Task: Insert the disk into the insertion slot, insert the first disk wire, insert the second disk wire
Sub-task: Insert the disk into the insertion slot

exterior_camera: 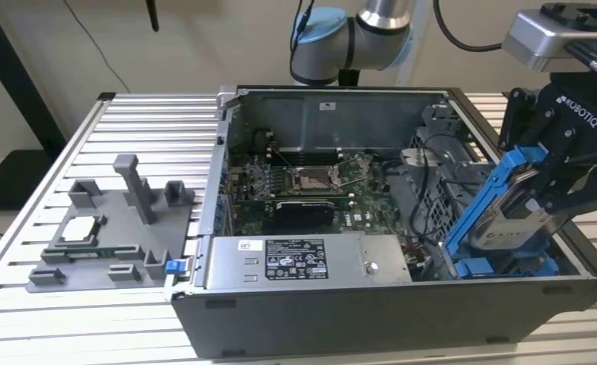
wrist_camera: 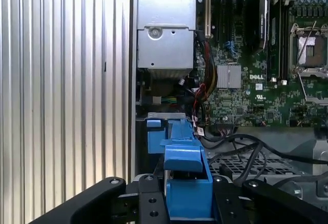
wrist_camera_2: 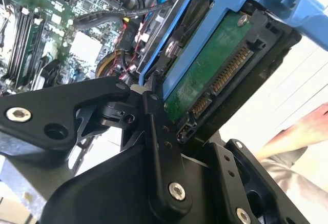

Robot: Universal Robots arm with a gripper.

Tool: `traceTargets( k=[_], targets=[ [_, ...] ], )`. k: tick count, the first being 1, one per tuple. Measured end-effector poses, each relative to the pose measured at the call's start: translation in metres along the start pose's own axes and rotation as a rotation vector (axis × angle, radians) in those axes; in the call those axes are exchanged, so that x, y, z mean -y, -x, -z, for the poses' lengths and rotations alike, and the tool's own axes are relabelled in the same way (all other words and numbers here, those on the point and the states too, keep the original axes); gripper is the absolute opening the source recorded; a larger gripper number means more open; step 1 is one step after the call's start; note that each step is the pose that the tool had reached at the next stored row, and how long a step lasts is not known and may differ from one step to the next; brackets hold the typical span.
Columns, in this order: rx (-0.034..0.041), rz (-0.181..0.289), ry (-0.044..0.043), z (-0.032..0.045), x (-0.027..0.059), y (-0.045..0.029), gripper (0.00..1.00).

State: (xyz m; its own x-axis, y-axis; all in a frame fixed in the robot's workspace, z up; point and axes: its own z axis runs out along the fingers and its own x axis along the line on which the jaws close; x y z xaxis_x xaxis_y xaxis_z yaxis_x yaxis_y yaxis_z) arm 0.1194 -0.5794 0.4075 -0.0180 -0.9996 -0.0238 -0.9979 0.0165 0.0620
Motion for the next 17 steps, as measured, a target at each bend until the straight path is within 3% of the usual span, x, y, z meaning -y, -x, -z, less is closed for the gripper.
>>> traceTargets(
  k=[12, 17],
  targets=[
    [0.0023, 0.000, 0.0001, -0.0182, 0.0019, 0.0017, 0.00],
    [0.0019, 0.000, 0.0001, -0.0194, 0.0020, 0.0017, 0.00]
  ],
)
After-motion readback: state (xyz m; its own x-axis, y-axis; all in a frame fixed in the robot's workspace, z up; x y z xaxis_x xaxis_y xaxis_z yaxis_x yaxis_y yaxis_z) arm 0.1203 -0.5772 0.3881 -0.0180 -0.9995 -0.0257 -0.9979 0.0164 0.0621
